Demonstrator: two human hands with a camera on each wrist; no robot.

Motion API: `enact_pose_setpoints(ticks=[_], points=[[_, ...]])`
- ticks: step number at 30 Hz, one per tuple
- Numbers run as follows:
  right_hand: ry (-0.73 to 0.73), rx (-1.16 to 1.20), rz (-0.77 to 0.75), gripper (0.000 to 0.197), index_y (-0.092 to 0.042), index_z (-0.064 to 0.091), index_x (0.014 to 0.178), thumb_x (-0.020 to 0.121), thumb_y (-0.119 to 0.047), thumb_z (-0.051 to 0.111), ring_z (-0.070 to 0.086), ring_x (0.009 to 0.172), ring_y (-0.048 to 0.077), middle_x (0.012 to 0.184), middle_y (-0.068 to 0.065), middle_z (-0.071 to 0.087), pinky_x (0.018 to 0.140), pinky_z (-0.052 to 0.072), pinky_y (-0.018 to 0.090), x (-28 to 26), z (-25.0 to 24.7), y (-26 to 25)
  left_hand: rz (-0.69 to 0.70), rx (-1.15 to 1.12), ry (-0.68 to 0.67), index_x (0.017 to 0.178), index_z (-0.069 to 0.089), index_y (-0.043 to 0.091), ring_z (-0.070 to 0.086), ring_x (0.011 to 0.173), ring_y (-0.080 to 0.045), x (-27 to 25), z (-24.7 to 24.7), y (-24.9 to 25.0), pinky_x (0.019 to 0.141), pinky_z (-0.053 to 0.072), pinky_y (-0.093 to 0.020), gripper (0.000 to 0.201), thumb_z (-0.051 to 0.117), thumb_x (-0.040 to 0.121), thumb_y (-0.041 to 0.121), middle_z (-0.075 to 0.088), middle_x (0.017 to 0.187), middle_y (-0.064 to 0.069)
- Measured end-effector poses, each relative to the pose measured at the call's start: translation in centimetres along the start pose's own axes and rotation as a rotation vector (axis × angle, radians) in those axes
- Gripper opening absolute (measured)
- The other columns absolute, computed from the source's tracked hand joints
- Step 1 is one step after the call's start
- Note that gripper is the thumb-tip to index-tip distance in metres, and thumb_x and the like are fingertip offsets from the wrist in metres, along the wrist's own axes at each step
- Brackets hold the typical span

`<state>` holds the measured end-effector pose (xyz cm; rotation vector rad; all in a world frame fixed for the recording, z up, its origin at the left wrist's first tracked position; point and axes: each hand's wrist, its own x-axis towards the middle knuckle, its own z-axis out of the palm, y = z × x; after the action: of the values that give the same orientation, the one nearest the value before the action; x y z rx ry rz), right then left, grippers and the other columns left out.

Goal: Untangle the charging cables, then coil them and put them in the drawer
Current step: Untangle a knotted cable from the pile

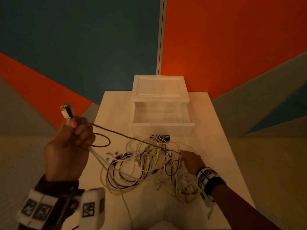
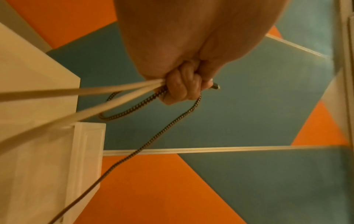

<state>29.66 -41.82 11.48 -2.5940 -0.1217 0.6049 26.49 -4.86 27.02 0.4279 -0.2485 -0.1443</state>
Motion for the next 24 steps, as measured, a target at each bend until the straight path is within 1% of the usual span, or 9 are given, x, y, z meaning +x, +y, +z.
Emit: enact_pose_setpoints(ticks=[4,7,10,12,14,17,20,22,24], points=[[0.277,0.416,-0.143,0.035,-0.023,0.056,0.074,0.099,-0.035,0.036,0.063,0.075,0.019,0.076,0.0,0.067,0.078,0.053,0.047,1.9,-1.7,-0.8,0.037,0.415,0.265,0.084,0.05,0.015,0.03,0.054,-0.006,-0.3,0.1,-1.3,0.049,0.027,-0.022,0.025,0.031,0.099,0.012,0.039,0.071,0.005],[0.331,0.641,-0.328,0.032,-0.006,0.061,0.08,0.104,-0.016,0.042,0.063,0.069,0.016,0.071,0.004,0.068,0.067,0.05,0.027,0.8,-4.6,-5.8,0.012,0.569,0.372,0.081,0.049,0.016,0.026,0.051,-0.004,-0.3,-0.3,-3.6,0.046,0.026,-0.019,0.028,0.029,0.1,0.013,0.037,0.068,0.006],[0.268,0.714,-0.386,0.028,-0.006,0.06,0.08,0.103,-0.014,0.044,0.062,0.057,0.025,0.061,0.006,0.064,0.059,0.049,0.028,-0.3,-6.0,-8.0,-0.033,0.6,0.43,0.083,0.047,0.014,0.019,0.052,-0.007,-0.1,-1.0,-4.7,0.047,0.021,-0.022,0.026,0.029,0.101,0.013,0.038,0.067,0.005],[0.028,0.602,-0.246,0.022,-0.013,0.06,0.073,0.094,-0.016,0.053,0.059,0.053,0.02,0.06,0.001,0.061,0.056,0.047,0.029,0.2,-5.4,-7.4,-0.04,0.589,0.455,0.083,0.046,0.013,0.021,0.051,-0.006,0.0,-1.3,-4.9,0.047,0.02,-0.022,0.023,0.031,0.1,0.012,0.038,0.068,0.005],[-0.225,0.129,-0.107,0.011,-0.01,0.063,0.077,0.086,-0.015,0.059,0.062,0.068,0.021,0.077,0.005,0.065,0.063,0.047,0.03,1.0,-3.9,-5.4,-0.047,0.589,0.446,0.083,0.047,0.014,0.026,0.049,-0.005,0.1,-1.5,-4.9,0.047,0.022,-0.021,0.023,0.031,0.1,0.012,0.039,0.067,0.005],[-0.285,-0.402,0.014,0.021,-0.005,0.064,0.105,0.091,-0.018,0.056,0.063,0.1,0.03,0.109,0.013,0.066,0.082,0.051,0.035,1.7,-2.4,-1.8,-0.05,0.598,0.439,0.083,0.047,0.013,0.026,0.049,-0.005,0.2,-1.5,-4.6,0.046,0.023,-0.021,0.025,0.029,0.101,0.013,0.039,0.067,0.005],[-0.254,0.224,0.038,0.017,-0.006,0.067,0.087,0.091,-0.002,0.051,0.061,0.072,0.014,0.078,-0.001,0.066,0.065,0.054,0.035,0.5,-3.9,-1.3,-0.044,0.602,0.452,0.083,0.047,0.013,0.026,0.05,-0.005,-0.1,-1.5,-4.4,0.047,0.021,-0.022,0.024,0.03,0.101,0.013,0.039,0.067,0.005],[-0.158,0.709,-0.01,0.03,-0.008,0.061,0.074,0.098,-0.002,0.043,0.036,0.044,0.013,0.049,-0.002,0.043,0.041,0.029,0.027,-1.4,-5.9,-2.6,-0.048,0.594,0.474,0.083,0.047,0.013,0.025,0.05,-0.006,-0.2,-1.8,-4.4,0.047,0.021,-0.022,0.024,0.031,0.101,0.014,0.039,0.067,0.005],[-0.07,0.884,-0.106,0.033,-0.005,0.059,0.076,0.103,-0.011,0.04,0.02,0.044,0.013,0.048,-0.001,0.029,0.043,0.015,0.024,-2.8,-7.9,-3.8,-0.054,0.578,0.476,0.083,0.047,0.014,0.026,0.05,-0.005,-0.3,-2.1,-4.5,0.047,0.02,-0.022,0.024,0.03,0.101,0.013,0.039,0.068,0.004]])
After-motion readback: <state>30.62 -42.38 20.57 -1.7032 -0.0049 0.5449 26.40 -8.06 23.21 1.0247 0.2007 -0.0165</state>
